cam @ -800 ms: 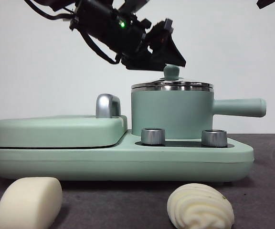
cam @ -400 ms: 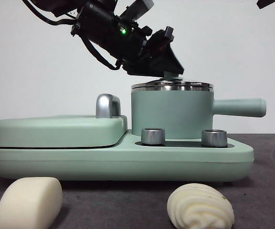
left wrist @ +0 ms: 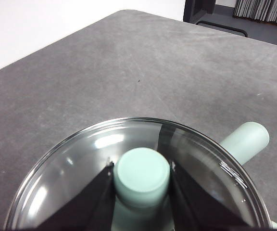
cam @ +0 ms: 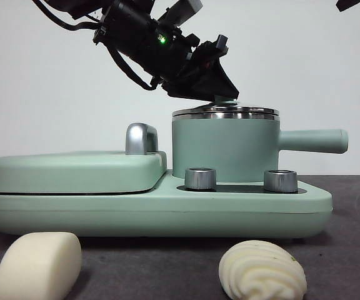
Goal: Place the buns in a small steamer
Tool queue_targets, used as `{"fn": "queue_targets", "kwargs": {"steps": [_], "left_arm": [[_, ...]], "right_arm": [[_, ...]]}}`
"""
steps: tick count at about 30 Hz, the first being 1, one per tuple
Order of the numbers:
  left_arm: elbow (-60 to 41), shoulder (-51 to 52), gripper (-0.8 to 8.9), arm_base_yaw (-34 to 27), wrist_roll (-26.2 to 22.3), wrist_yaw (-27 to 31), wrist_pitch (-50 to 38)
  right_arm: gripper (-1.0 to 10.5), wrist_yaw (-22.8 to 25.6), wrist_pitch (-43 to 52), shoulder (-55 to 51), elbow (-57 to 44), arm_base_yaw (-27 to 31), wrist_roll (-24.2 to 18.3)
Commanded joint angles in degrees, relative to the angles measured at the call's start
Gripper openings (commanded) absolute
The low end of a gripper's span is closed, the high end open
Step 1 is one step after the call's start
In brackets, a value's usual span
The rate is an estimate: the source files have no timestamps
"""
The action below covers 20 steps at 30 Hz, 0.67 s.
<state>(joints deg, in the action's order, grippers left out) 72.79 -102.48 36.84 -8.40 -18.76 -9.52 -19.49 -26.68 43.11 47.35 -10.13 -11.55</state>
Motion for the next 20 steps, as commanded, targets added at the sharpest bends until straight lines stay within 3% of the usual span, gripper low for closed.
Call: {"fn": "queue_targets", "kwargs": {"steps": [1, 14, 20], "left_arm": [[1.9, -1.3, 0.07, 0.3, 0.2, 0.8, 1.4], [15.0, -1.3, 0.07, -0.2, 0.0, 0.8, 18.8], [17.5, -0.5, 0.09, -1.7, -0.1, 0.8, 22.7]], "right_arm": [[3.2, 0.0, 0.4, 0.3, 0.9, -0.2, 0.7], [3.2, 0.0, 0.4, 0.3, 0.9, -0.2, 0.7], [3.2, 0.0, 0.4, 0.3, 0.9, -0.2, 0.7]]}}
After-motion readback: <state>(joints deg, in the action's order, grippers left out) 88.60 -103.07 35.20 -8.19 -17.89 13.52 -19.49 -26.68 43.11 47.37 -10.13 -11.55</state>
